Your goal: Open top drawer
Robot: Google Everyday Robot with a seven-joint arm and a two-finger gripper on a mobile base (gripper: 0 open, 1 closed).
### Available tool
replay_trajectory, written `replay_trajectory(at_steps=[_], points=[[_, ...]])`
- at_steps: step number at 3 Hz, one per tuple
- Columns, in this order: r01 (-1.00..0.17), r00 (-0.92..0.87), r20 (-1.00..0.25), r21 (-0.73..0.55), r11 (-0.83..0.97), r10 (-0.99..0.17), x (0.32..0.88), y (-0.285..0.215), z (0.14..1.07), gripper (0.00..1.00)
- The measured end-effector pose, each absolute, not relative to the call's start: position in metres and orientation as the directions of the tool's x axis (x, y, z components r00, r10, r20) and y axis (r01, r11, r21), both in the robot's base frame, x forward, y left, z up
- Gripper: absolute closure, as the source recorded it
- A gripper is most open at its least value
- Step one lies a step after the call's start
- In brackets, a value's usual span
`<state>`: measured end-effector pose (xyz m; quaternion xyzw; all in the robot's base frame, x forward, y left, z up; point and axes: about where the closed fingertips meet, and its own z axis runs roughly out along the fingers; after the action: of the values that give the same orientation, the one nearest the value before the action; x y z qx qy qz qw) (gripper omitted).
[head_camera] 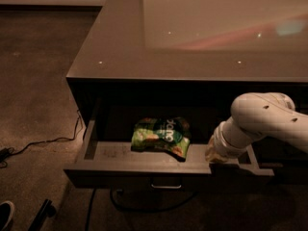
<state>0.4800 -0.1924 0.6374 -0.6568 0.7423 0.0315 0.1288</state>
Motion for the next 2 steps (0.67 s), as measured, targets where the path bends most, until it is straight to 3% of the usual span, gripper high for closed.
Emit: replay_trajectory(at_steps=[2], points=[[-0.978, -0.169, -0.292, -0.068, 0.196, -0.941, 0.463, -0.195, 0.633, 1.0]])
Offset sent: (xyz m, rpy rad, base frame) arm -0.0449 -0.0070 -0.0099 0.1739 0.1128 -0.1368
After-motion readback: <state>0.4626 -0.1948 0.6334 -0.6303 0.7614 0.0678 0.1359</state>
